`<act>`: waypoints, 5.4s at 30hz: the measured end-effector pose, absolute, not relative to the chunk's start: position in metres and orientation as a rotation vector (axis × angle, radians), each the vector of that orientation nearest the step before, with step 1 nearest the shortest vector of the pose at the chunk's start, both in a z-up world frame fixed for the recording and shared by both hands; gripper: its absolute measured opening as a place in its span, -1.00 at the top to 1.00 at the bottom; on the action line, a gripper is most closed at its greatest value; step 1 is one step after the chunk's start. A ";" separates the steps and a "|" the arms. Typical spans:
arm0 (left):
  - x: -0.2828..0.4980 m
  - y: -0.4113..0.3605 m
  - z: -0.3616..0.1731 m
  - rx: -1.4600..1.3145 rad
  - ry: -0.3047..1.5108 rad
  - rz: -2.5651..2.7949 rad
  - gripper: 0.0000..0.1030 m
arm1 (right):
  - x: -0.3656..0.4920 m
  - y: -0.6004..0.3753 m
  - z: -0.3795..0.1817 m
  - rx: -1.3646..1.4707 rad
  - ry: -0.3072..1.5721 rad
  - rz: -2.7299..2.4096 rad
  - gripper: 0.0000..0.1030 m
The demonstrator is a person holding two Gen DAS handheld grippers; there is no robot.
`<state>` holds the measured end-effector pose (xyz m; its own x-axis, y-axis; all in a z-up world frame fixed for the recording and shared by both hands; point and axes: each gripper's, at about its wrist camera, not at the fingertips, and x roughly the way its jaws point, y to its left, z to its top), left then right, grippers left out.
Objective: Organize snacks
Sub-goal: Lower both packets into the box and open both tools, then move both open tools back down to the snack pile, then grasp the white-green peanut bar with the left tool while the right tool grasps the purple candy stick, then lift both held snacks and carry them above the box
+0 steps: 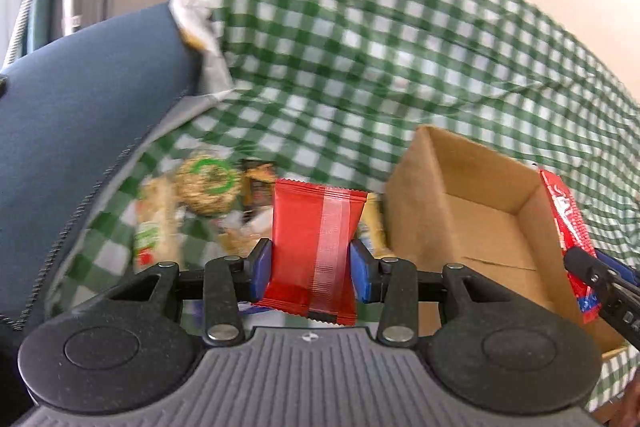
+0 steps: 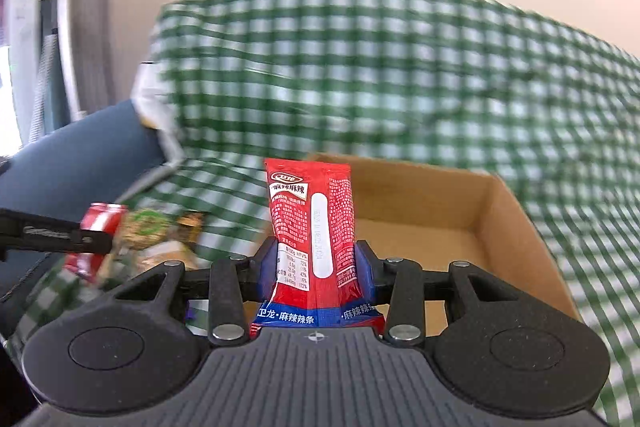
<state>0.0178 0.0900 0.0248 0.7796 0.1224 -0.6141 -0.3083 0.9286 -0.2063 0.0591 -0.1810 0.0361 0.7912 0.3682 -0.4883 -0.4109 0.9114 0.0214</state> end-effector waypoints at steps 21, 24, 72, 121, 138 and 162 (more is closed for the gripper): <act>0.030 -0.029 0.024 -0.141 0.455 -0.140 0.12 | 0.054 -0.251 0.021 -0.108 0.491 0.193 0.18; 0.035 -0.029 0.023 -0.144 0.457 -0.143 0.12 | 0.056 -0.248 0.021 -0.097 0.474 0.175 0.18; 0.069 0.213 0.023 -0.364 0.717 0.190 0.67 | 0.053 -0.155 0.034 0.144 0.483 0.554 0.26; 0.085 0.261 -0.042 -0.549 1.054 0.393 0.23 | 0.048 -0.008 -0.060 -0.005 1.016 0.716 0.69; 0.103 0.235 -0.076 -0.358 1.232 0.387 0.16 | -0.001 -0.015 -0.084 -0.308 1.060 0.740 0.55; 0.093 0.242 -0.040 -0.388 1.033 0.378 0.23 | -0.010 -0.019 -0.040 -0.277 0.840 0.779 0.69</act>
<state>0.0934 0.2421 -0.0403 0.4602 0.1196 -0.8797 -0.4769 0.8691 -0.1314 -0.0097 -0.0193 -0.0403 0.4160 0.5072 -0.7548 -0.7142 0.6960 0.0741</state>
